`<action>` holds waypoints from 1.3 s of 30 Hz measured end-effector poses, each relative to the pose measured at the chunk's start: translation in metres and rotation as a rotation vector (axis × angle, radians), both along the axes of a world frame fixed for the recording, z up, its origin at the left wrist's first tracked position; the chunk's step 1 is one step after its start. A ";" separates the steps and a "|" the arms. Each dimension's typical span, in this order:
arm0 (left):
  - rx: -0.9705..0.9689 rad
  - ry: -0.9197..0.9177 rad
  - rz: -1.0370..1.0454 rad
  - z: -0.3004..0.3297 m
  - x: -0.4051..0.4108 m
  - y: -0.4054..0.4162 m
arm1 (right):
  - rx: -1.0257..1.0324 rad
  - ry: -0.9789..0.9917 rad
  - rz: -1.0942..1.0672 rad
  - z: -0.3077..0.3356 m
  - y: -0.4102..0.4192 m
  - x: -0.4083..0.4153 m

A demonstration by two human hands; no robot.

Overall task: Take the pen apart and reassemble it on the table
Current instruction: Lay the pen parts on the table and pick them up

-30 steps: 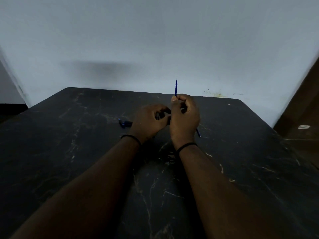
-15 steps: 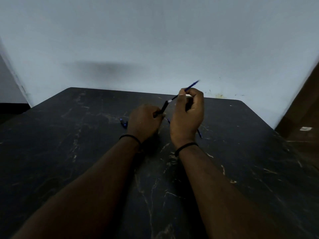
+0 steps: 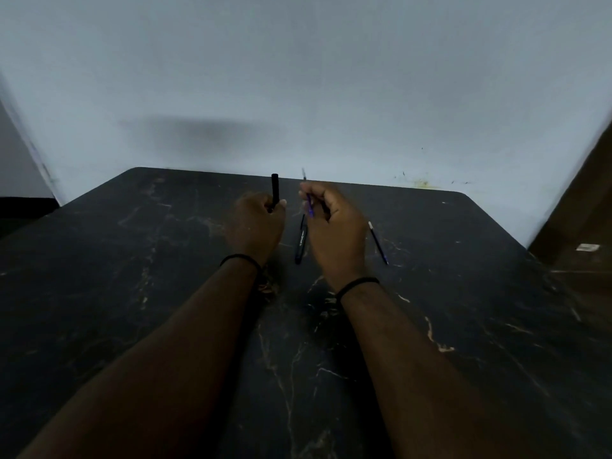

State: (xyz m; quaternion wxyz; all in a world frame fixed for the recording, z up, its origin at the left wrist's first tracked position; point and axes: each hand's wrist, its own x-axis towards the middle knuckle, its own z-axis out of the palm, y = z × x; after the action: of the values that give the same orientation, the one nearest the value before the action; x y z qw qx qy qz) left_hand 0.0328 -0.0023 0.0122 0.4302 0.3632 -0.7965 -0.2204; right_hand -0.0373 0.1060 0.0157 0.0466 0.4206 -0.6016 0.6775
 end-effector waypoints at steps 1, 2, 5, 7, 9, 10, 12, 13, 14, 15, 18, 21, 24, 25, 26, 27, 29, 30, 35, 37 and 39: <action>0.019 0.013 -0.008 0.000 0.001 0.000 | 0.046 0.029 -0.004 -0.001 0.000 -0.001; 0.034 0.022 -0.011 0.000 0.001 0.000 | 0.097 0.065 -0.004 -0.002 0.000 -0.002; 0.042 0.014 0.007 -0.002 0.002 -0.002 | 0.203 0.095 0.037 -0.006 -0.002 -0.004; 0.013 -0.006 0.039 -0.003 0.000 -0.004 | 0.203 0.040 0.034 -0.009 -0.002 -0.004; -0.007 -0.008 0.037 -0.005 -0.002 -0.006 | 0.159 -0.013 -0.029 -0.010 -0.001 -0.005; -0.013 0.000 0.023 -0.005 -0.003 -0.007 | 0.151 -0.038 -0.067 -0.009 -0.001 -0.007; -0.031 0.008 0.007 -0.006 -0.006 -0.007 | 0.163 -0.086 -0.146 -0.006 0.001 -0.013; -0.040 0.006 0.006 -0.007 -0.006 -0.007 | 0.177 -0.112 -0.189 -0.004 0.003 -0.017; -0.045 0.005 0.009 -0.007 -0.006 -0.006 | 0.194 -0.145 -0.233 -0.003 0.004 -0.022; -0.045 0.005 0.014 -0.007 -0.007 -0.005 | 0.204 -0.182 -0.278 -0.002 0.006 -0.028; -0.054 0.001 0.021 -0.006 -0.007 -0.003 | 0.262 -0.238 -0.421 0.001 0.019 -0.048; -0.082 -0.017 0.012 -0.007 -0.009 -0.002 | 0.403 -0.219 -0.532 0.001 0.042 -0.074; -0.090 -0.014 0.005 -0.008 -0.011 -0.001 | 0.526 -0.216 -0.550 -0.005 0.065 -0.095; -0.086 -0.007 0.006 -0.009 -0.011 -0.001 | 0.570 -0.207 -0.541 -0.008 0.069 -0.100; -0.084 -0.005 0.006 -0.010 -0.012 -0.002 | 0.613 -0.196 -0.524 -0.010 0.071 -0.103; -0.085 -0.011 0.006 -0.010 -0.011 -0.002 | 0.656 -0.179 -0.502 -0.012 0.072 -0.105; -0.097 -0.022 0.013 -0.011 -0.012 -0.002 | 0.730 -0.140 -0.456 -0.013 0.069 -0.107; -0.103 -0.024 0.019 -0.010 -0.012 -0.002 | 0.755 -0.130 -0.443 -0.014 0.067 -0.108; -0.093 -0.023 0.023 -0.014 -0.014 -0.006 | 0.812 -0.093 -0.492 -0.014 0.060 -0.106; -0.062 -0.020 0.006 -0.015 -0.015 -0.008 | 0.806 -0.067 -0.472 -0.014 0.059 -0.107; -0.063 -0.016 -0.001 -0.015 -0.014 -0.008 | 0.803 -0.042 -0.447 -0.014 0.059 -0.109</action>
State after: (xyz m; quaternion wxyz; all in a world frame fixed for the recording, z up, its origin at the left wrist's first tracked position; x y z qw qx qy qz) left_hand 0.0184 -0.0102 -0.0032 0.4350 0.3506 -0.8067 -0.1926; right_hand -0.1462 0.1646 0.0012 0.0129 0.2512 -0.8933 0.3725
